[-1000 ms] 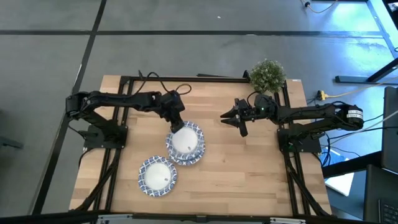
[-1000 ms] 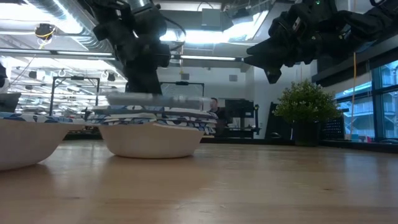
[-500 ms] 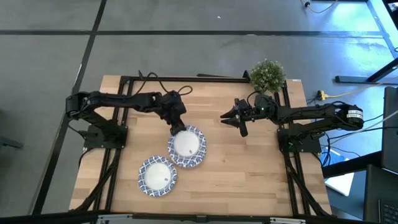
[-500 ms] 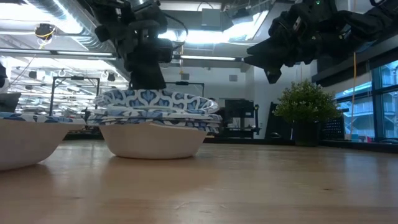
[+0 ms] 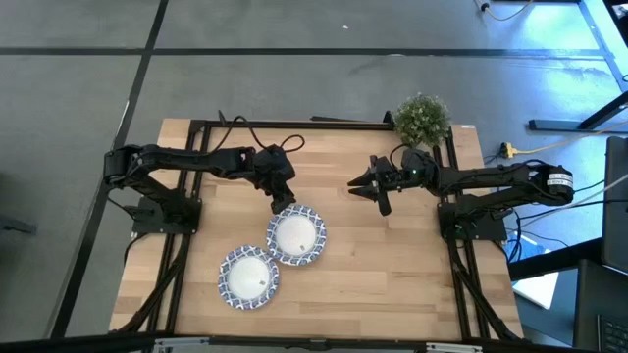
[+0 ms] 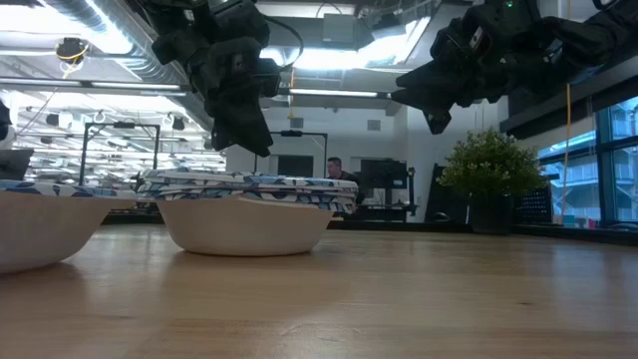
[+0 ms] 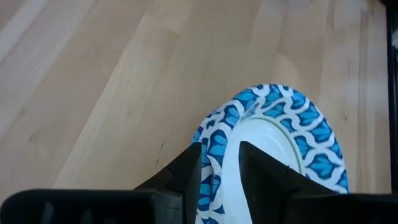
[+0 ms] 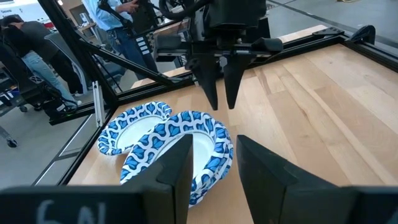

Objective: Nest bowls inside each other
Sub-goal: Stack the white patterned bowl on top of the other white patterned bowls

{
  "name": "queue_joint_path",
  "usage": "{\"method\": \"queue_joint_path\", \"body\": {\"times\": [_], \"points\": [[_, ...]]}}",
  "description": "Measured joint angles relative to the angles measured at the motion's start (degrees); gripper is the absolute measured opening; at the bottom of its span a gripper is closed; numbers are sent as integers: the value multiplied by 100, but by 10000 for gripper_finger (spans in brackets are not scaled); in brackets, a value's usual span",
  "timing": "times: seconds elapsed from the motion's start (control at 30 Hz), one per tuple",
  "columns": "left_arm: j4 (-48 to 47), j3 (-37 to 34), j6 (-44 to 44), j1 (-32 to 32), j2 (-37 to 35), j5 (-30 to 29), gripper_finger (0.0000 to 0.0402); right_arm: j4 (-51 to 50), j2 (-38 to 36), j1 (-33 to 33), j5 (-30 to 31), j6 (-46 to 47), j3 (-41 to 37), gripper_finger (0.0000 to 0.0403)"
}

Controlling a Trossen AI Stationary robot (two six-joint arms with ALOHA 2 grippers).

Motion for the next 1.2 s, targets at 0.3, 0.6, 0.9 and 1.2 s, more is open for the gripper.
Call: {"method": "queue_joint_path", "body": {"times": [0.3,0.6,0.9,1.2], "points": [[-85,0,519,-45,-272,-328,100,0,-1,1,-3,-2,0,124],[-523,0,472,-8,-1586,-831,97,15,0,0,-1,-43,0,124],[-788,-521,8,-473,-2465,-1683,96,62,0,2,-1,-160,0,124],[-260,-1628,-923,-1116,-3376,-2037,96,90,0,2,-1,-172,0,124]]}}
